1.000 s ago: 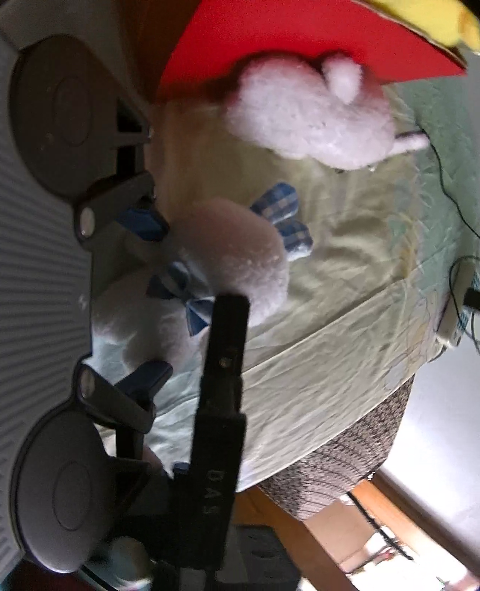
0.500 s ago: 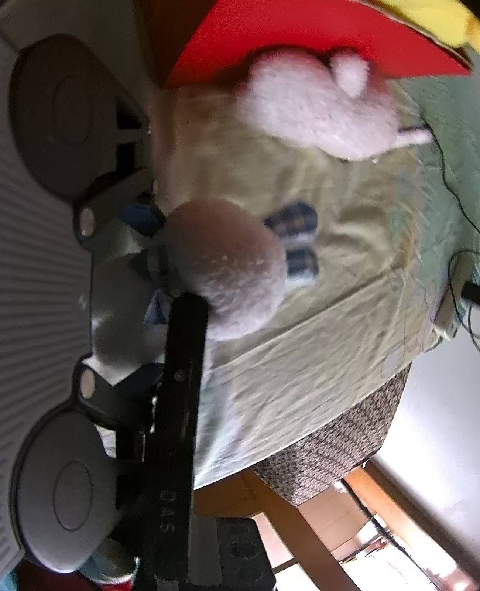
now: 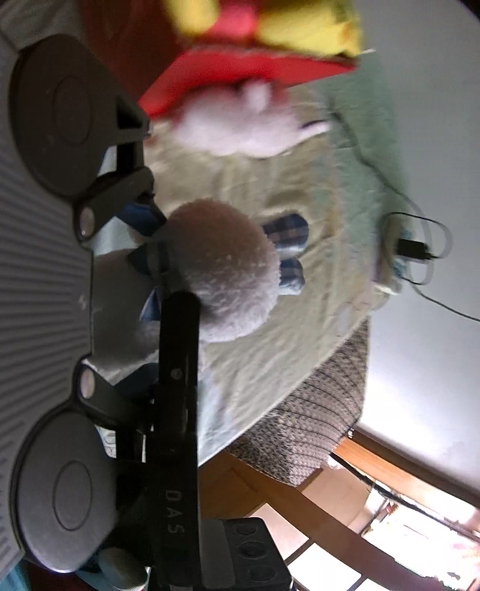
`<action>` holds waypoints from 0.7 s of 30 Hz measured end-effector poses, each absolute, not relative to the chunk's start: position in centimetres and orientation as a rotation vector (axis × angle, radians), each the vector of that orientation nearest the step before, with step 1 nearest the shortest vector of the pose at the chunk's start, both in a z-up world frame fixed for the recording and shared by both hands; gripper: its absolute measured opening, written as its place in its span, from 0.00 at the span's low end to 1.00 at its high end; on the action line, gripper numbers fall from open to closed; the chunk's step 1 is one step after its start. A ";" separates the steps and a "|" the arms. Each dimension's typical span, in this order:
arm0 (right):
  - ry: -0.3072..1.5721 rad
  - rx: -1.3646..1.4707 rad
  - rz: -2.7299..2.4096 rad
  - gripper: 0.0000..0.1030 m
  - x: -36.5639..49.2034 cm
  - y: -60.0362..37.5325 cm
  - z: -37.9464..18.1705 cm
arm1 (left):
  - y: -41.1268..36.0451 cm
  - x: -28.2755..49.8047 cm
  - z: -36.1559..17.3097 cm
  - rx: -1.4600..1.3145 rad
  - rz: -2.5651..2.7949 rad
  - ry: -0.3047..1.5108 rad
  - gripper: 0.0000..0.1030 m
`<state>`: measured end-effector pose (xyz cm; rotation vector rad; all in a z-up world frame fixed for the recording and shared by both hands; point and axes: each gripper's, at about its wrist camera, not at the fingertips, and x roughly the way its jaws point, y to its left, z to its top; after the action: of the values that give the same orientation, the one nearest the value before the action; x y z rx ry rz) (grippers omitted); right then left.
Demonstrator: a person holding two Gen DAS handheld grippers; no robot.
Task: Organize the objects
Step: 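Lift the bunny with the right gripper and carry it over the red box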
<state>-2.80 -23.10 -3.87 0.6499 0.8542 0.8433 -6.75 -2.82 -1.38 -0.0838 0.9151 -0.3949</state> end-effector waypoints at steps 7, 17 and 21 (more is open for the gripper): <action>0.747 0.653 0.881 0.39 -3.7 -19.1 -0.5 | 1.1 -8.3 2.3 -0.057 -0.382 0.793 0.74; 0.657 0.637 0.944 0.39 -4.3 -11.8 1.9 | 8.3 -9.9 5.6 -0.052 -0.342 0.683 0.75; 0.634 0.629 0.952 0.39 -4.4 -9.2 2.1 | 10.5 -9.9 6.1 -0.048 -0.332 0.661 0.75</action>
<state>-4.35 -9.21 2.13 0.6293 0.6340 0.9519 -9.92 10.48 6.06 -0.0483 0.6607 -0.3323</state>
